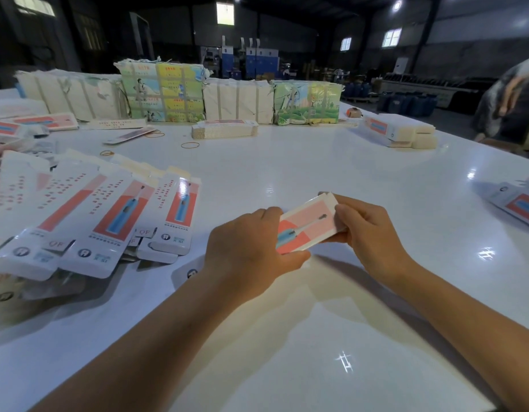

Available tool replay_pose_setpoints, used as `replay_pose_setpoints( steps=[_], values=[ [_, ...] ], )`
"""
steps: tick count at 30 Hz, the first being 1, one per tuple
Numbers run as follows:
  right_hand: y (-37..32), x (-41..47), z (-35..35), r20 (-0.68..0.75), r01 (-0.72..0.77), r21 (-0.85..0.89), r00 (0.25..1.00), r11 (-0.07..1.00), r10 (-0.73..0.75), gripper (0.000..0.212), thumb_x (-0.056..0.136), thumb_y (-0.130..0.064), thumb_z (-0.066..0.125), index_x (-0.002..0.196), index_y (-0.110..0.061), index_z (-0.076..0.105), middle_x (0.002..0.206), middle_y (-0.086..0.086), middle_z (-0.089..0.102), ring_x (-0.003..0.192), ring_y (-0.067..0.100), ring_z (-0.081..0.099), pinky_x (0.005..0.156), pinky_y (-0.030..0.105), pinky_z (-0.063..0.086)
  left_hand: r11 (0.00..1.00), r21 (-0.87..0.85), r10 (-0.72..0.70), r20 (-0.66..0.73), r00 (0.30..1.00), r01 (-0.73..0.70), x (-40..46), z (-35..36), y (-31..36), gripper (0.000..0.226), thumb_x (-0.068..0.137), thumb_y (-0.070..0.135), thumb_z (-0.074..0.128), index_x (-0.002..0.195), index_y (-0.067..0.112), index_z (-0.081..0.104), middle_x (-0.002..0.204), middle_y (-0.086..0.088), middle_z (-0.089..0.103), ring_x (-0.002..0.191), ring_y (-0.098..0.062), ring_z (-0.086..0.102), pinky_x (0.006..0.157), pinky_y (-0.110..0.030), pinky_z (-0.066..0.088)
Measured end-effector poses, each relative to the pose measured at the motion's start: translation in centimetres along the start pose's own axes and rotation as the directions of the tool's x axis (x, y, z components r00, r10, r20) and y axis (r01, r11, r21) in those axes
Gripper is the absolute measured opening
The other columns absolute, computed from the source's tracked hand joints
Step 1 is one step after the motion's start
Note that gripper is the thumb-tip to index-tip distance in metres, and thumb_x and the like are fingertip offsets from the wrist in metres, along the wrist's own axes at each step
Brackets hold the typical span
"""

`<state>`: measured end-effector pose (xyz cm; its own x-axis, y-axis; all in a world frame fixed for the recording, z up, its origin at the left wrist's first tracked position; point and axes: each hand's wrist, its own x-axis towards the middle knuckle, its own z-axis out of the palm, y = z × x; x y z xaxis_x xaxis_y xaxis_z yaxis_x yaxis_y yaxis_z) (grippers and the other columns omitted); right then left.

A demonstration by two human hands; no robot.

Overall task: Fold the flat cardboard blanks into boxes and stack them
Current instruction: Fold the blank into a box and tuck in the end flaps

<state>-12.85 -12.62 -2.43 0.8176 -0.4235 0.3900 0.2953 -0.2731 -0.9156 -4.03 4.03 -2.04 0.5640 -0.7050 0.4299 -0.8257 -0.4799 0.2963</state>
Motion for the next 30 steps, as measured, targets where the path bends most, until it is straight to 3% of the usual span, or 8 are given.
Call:
replay_pose_setpoints(
  steps=[4, 9, 13, 16, 18, 22, 26, 30],
  values=[
    [0.4, -0.2, -0.1, -0.023, 0.012, -0.190, 1.000, 0.982, -0.017, 0.028, 0.089, -0.009, 0.037, 0.078, -0.001, 0.062, 0.074, 0.004, 0.066, 0.075, 0.021, 0.065, 0.076, 0.044, 0.056, 0.997, 0.069, 0.025, -0.018, 1.000, -0.023, 0.1, 0.1, 0.0, 0.064, 0.076, 0.068, 0.053, 0.126, 0.031, 0.040, 0.119, 0.012, 0.057, 0.096, -0.012, 0.060, 0.068, -0.017, 0.044],
    [0.0, -1.3, 1.1, -0.003, 0.162, -0.548, 0.981, 0.820, -0.195, 0.024, 0.092, -0.026, 0.039, 0.095, -0.015, 0.061, 0.065, -0.008, 0.060, 0.059, 0.001, 0.050, 0.056, 0.011, 0.038, 0.983, 0.181, 0.042, -0.066, 0.997, -0.029, 0.1, 0.3, 0.5, 0.062, 0.078, 0.069, 0.051, 0.125, 0.029, 0.040, 0.112, 0.011, 0.058, 0.091, -0.010, 0.058, 0.064, -0.019, 0.042],
    [-0.3, -1.2, 1.2, 0.059, 0.100, -0.425, 0.995, 0.900, -0.083, 0.036, 0.099, -0.017, 0.045, 0.115, -0.048, 0.043, 0.092, -0.032, 0.060, 0.084, -0.010, 0.058, 0.074, 0.007, 0.045, 0.987, 0.159, 0.010, -0.094, 0.996, 0.005, 0.1, 0.3, 0.3, 0.060, 0.077, 0.070, 0.052, 0.119, 0.028, 0.044, 0.109, 0.009, 0.060, 0.086, -0.011, 0.059, 0.059, -0.018, 0.042],
    [-0.1, -0.7, 0.8, 0.045, -0.025, -0.187, 0.998, 0.982, 0.034, 0.055, 0.097, -0.016, 0.050, 0.144, -0.033, 0.027, 0.127, -0.026, 0.052, 0.110, -0.008, 0.056, 0.096, 0.016, 0.045, 0.993, 0.099, -0.063, -0.082, 0.995, 0.071, 0.2, 0.0, -0.2, 0.055, 0.074, 0.073, 0.050, 0.108, 0.031, 0.046, 0.101, 0.014, 0.060, 0.069, -0.010, 0.050, 0.047, -0.012, 0.028],
    [-0.1, -0.6, 0.8, -0.064, -0.028, -0.157, 0.998, 0.987, 0.018, 0.046, 0.095, -0.018, 0.054, 0.138, -0.027, 0.044, 0.125, -0.016, 0.059, 0.107, 0.000, 0.060, 0.098, 0.027, 0.048, 0.990, 0.074, -0.111, -0.077, 0.991, 0.116, 0.4, -0.3, -0.5, 0.051, 0.073, 0.075, 0.047, 0.102, 0.033, 0.044, 0.092, 0.017, 0.055, 0.064, -0.009, 0.047, 0.046, -0.013, 0.023],
    [0.0, -1.0, 1.2, -0.083, 0.180, -0.458, 0.966, 0.870, -0.244, 0.031, 0.097, -0.017, 0.050, 0.092, -0.045, 0.063, 0.084, -0.009, 0.067, 0.072, 0.012, 0.059, 0.067, 0.023, 0.047, 0.990, 0.040, -0.137, -0.034, 0.990, 0.139, 0.5, -0.2, -0.4, 0.050, 0.074, 0.074, 0.048, 0.099, 0.032, 0.042, 0.088, 0.016, 0.048, 0.066, -0.011, 0.050, 0.047, -0.014, 0.027],
    [0.1, -1.2, 1.4, -0.080, 0.244, -0.516, 0.940, 0.821, -0.330, 0.027, 0.098, -0.011, 0.046, 0.099, -0.024, 0.070, 0.079, -0.020, 0.066, 0.072, 0.003, 0.058, 0.060, 0.011, 0.039, 0.984, -0.048, -0.174, 0.012, 0.985, 0.174, 0.4, 0.0, 0.0, 0.047, 0.075, 0.072, 0.049, 0.098, 0.032, 0.041, 0.092, 0.014, 0.052, 0.071, -0.012, 0.056, 0.051, -0.013, 0.036],
    [-0.2, -1.3, 1.2, 0.007, 0.265, -0.458, 0.956, 0.848, -0.295, 0.025, 0.095, -0.017, 0.046, 0.102, -0.030, 0.067, 0.081, -0.025, 0.063, 0.072, 0.001, 0.057, 0.062, 0.006, 0.038, 0.993, 0.005, -0.120, -0.019, 0.993, 0.120, 0.3, -0.4, -0.7, 0.047, 0.073, 0.073, 0.048, 0.095, 0.033, 0.038, 0.088, 0.016, 0.048, 0.061, -0.008, 0.050, 0.049, -0.013, 0.035]
  ],
)
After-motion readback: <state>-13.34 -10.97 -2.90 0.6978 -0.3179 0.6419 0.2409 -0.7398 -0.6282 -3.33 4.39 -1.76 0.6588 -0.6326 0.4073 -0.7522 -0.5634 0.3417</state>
